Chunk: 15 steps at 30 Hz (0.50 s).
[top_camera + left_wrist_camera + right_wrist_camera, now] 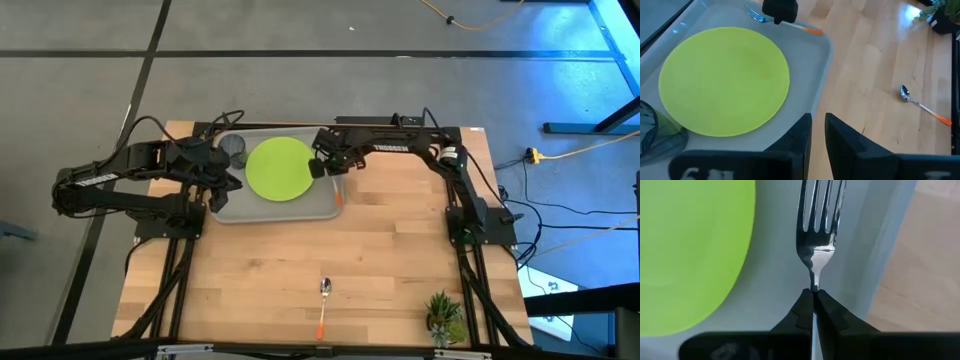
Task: Pick and place plate/cup/fork/spoon on tray
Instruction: Put the orange fork on the gray tray to the right of the green plate
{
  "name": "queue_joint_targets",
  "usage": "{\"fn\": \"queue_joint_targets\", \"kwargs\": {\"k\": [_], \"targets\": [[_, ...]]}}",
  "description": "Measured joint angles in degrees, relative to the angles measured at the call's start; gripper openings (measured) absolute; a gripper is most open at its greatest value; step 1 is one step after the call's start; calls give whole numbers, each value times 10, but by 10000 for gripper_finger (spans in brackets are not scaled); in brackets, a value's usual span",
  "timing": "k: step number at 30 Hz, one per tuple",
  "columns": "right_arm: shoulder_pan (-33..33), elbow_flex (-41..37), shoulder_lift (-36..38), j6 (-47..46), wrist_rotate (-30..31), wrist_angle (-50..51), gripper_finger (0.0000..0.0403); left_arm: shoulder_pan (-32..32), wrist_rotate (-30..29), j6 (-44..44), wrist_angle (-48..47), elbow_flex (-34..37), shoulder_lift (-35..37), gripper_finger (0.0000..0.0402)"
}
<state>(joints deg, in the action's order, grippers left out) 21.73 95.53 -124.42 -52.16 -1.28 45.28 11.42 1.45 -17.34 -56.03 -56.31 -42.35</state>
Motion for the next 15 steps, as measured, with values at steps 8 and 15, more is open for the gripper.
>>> {"fn": "queue_joint_targets", "kwargs": {"k": [8, 15], "targets": [[11, 0, -1, -1, 21, -17, 7, 0, -9, 0, 0, 0, 0, 46], [11, 0, -6, -1, 27, -13, 7, 0, -9, 0, 0, 0, 0, 46]]}}
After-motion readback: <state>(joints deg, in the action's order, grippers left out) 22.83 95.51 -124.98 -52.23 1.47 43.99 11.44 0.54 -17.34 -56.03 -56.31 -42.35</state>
